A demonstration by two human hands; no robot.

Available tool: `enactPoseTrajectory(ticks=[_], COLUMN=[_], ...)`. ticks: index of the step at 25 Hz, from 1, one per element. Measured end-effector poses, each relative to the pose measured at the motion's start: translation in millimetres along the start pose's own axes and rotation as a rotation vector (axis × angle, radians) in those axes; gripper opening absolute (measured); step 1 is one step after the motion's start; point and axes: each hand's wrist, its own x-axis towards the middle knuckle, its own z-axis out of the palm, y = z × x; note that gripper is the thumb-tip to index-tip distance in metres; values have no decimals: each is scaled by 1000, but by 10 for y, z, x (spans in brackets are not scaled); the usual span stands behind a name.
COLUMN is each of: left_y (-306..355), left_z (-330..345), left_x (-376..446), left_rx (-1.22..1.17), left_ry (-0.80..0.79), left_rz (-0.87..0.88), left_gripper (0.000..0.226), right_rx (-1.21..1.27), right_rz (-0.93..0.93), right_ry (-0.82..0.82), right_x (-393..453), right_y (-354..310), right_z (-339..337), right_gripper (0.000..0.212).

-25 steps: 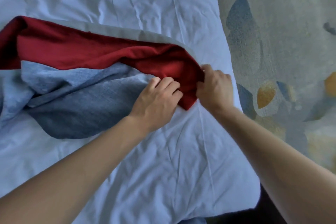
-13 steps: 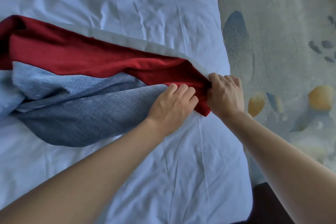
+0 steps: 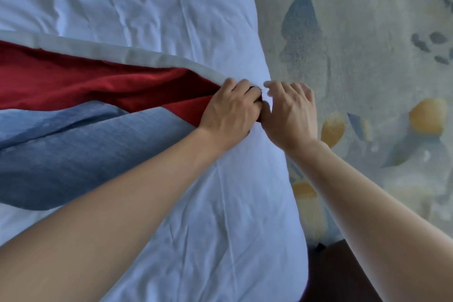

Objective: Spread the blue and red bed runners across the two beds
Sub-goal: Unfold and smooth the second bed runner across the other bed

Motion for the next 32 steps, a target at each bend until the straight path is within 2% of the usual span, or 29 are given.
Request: enactPoseTrajectory(ticks=[3,5,8,10,12,14,16,18,20,21,22,24,26,28,29,30,32], left_y=[113,91,-42,-133,-157,-230,-371,-372,-157,-27,64,76,-99,-214,-227,-216,-223], left_z=[9,-5,-55,-44,-26,-29,-50,-109,-166,-156,-122,-5,83,80,70,62,50], left_x=[100,49,143,367,590,754,828,748,524,356,197,25,56,125,140,134,72], left_rx=[-22,-35,-37,-22,-13,-2,-16,17,26,28,48,92,111,79,51,23,19], left_ry=[-5,-15,-22,-123,-214,-221,-160,-26,100,98,37,-129,-128,-56,-32,-26,-27], left_rz=[-62,-52,-71,-116,-100,-122,-212,-178,8,103,145,51,-66,-104,-106,-99,-93], left_gripper=[11,15,21,28,23,21,19,16,9,6,3,11,18,15,15,15,13], right_rx=[278,422,238,120,108,202,488,609,480,392,328,314,491,795,867,842,572], right_rz=[239,199,10,17,105,221,414,516,506,482,447,419,506,646,691,681,551], right_ry=[-117,-178,-77,12,79,70,-18,-19,-3,5,19,72,116,95,76,51,4], right_x=[38,69,83,106,136,147,182,222,274,299,321,324,278,219,191,172,167], right_y=[101,92,229,435,580,508,348,302,365,395,431,442,316,108,32,-9,32], right_z=[59,103,143,115,85,81,103,143,140,121,101,49,13,35,83,122,142], right_gripper=[27,25,23,20,15,13,13,19,16,12,10,13,16,15,15,16,21])
